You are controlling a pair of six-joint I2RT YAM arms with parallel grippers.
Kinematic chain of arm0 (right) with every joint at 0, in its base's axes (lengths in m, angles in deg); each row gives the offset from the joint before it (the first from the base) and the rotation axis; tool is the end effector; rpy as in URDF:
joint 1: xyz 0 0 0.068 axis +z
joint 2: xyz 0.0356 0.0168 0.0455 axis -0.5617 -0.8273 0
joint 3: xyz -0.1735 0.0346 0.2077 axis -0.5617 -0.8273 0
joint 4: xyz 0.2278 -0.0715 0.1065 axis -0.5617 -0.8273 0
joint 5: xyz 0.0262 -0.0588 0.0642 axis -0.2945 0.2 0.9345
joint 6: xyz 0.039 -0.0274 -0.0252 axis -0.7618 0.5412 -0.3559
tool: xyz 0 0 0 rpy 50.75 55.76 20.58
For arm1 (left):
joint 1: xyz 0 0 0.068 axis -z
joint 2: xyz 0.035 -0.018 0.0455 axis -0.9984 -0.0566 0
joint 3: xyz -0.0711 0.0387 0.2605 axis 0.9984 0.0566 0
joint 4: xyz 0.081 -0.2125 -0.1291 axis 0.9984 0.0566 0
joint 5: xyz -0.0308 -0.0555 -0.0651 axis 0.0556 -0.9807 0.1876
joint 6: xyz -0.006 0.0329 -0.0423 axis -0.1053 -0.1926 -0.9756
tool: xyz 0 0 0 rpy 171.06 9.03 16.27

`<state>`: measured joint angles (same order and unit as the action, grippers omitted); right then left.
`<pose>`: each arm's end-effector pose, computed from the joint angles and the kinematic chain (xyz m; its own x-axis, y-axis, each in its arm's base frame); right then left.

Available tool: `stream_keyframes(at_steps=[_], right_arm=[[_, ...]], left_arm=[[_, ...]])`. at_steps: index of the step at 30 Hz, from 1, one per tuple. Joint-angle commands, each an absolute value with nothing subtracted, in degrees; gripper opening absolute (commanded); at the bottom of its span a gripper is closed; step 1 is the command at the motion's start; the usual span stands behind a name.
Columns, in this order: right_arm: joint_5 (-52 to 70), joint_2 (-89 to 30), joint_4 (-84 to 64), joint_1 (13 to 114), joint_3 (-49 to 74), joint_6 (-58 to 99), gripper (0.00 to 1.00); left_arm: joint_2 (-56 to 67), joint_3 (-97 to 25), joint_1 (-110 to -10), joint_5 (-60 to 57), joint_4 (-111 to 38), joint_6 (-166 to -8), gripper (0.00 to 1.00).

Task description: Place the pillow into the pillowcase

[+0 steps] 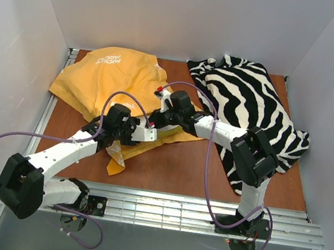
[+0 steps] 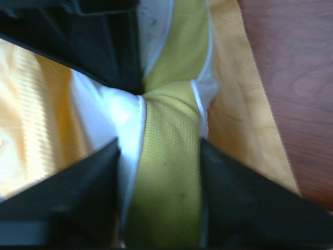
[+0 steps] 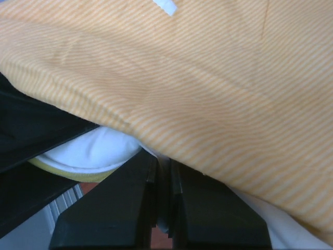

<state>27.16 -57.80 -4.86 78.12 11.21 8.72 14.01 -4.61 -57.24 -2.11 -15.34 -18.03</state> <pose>0.3022 0.3128 0.2153 -0.6335 -0.2116 -0.7442 -0.7314 0.4775 0.4868 0.2053 -0.1224 0.2253 0.1591 0.8689 -0.4687 0.8326 0.1371 0.5367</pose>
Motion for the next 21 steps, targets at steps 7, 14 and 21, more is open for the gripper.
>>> stream_keyframes(at_steps=[7, 14, 21], right_arm=[[32.08, -43.84, -11.37, 69.09, 7.39, 10.12, 0.63], [28.47, -31.79, -16.5, 67.92, -6.11, 21.01, 0.59], [22.15, -42.13, -12.8, 71.88, -6.42, 12.0, 0.84]], left_arm=[[5.4, -17.95, -57.84, 0.96, -8.03, -33.24, 0.0], [-10.77, -35.01, -64.16, -8.35, -0.2, -55.92, 0.0], [-15.97, -41.79, -68.03, -13.72, 0.95, -61.21, 0.0]])
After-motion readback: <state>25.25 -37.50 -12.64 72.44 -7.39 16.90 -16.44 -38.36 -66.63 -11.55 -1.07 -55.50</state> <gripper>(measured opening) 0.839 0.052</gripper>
